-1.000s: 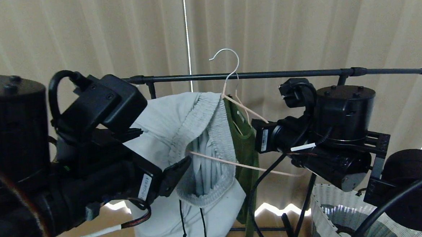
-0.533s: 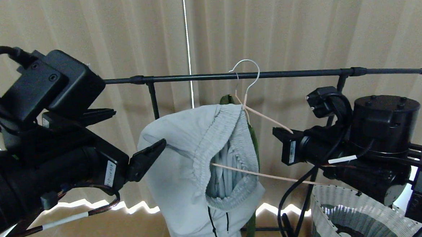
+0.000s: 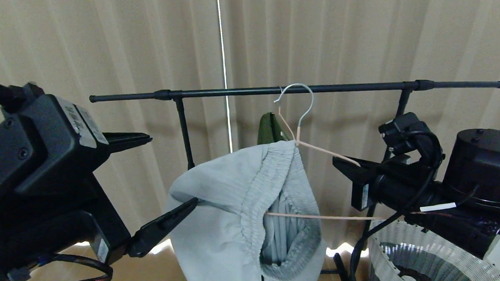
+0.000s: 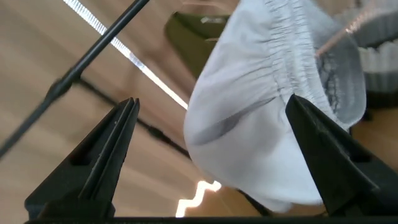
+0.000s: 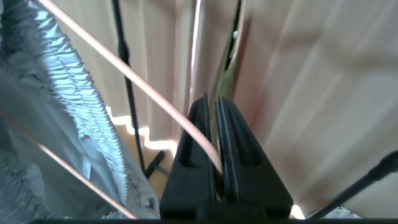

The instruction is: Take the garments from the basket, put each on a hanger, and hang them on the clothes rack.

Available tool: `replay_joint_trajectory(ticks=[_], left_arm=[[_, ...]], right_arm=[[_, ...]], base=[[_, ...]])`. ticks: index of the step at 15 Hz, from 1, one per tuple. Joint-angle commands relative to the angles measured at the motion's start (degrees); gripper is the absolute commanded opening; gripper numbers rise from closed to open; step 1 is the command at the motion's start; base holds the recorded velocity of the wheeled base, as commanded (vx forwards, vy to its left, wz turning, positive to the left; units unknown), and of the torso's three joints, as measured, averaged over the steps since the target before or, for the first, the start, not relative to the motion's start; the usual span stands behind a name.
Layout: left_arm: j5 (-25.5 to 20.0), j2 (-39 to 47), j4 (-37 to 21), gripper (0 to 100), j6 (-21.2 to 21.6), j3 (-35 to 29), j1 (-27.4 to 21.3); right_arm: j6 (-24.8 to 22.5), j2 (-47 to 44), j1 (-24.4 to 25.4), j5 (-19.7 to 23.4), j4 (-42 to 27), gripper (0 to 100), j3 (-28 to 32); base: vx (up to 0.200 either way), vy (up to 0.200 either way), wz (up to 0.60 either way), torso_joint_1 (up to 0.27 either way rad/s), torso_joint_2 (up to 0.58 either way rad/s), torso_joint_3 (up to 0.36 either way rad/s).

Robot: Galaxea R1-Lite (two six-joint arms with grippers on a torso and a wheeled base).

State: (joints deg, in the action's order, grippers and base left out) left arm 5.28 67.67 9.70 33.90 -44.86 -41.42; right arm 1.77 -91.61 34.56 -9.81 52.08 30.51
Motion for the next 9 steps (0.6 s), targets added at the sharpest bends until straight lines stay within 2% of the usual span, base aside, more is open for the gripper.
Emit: replay_joint_trajectory(ticks=[1,7,9], left_arm=[[-1.1,2.2,0.1,100,0.7,-0.4,1.6],[-1.3,5.1,0.1,100,1.1,-3.1,1.8],[-2.9,7.1,0.1,100,1.1,-4.2,2.1]], right_arm=[[0.0,-0.4,0.0,0.6,0.0,0,0.2],[-0.6,-3.8,1.5,0.8,4.8,0,1.8],[-0.8,-3.8,1.5,1.5,5.1,0,1.5]], base=[[0.0,0.0,0.0,0.0,0.0,0.0],[0.0,0.0,0.0,0.0,0.0,0.0],[0.0,0.0,0.0,0.0,0.0,0.0]])
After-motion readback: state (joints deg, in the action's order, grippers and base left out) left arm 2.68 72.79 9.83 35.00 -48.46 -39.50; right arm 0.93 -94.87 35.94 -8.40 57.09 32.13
